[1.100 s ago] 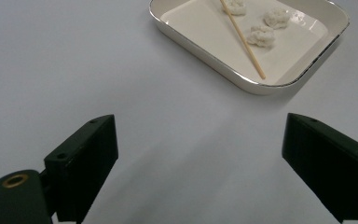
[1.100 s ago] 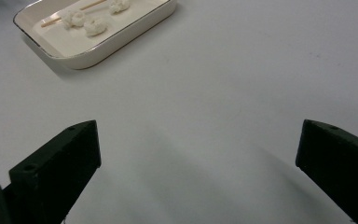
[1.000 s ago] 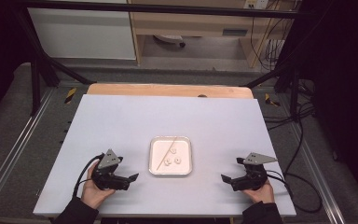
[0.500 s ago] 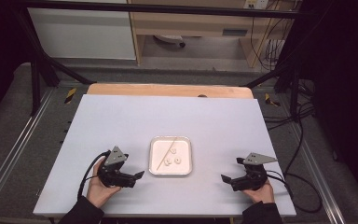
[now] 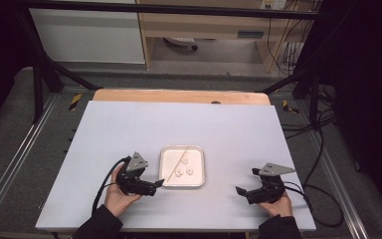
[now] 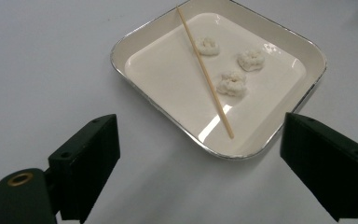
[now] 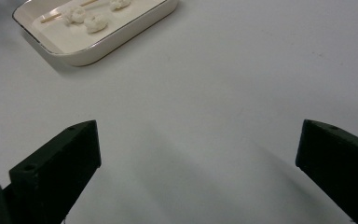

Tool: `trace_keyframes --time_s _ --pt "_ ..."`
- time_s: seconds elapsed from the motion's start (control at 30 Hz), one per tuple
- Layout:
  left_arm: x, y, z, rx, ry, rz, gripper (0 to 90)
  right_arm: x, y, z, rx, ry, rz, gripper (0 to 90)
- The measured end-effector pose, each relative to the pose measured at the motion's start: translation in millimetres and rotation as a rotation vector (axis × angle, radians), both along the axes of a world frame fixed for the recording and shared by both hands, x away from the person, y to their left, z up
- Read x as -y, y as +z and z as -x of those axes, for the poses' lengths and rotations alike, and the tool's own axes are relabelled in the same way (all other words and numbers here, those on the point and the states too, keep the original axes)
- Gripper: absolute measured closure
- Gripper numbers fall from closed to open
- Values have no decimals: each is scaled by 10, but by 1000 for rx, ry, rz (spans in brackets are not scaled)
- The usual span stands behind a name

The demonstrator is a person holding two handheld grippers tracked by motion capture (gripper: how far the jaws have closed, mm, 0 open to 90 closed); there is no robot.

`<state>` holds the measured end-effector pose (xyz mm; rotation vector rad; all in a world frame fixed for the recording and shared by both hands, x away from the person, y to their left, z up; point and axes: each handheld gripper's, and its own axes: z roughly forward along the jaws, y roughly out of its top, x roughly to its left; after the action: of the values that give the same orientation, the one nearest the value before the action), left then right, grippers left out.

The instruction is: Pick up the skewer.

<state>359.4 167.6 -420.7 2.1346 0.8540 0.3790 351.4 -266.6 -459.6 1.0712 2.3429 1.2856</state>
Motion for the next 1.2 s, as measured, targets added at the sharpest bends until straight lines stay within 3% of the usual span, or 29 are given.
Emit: trace_keyframes --time_s 0.2,0.4,0.73,1.2 --pt "116 0 -72 -18 2 -2 152 0 0 0 0 1 0 6" --pt "257 2 -131 -23 7 -31 208 -1 -1 -1 -2 1 0 6" --pt "455 -80 -208 -38 37 -85 388 0 -1 -2 -2 3 -1 6" --pt "523 -246 -218 -57 53 -85 655 0 -2 -2 0 3 2 6"
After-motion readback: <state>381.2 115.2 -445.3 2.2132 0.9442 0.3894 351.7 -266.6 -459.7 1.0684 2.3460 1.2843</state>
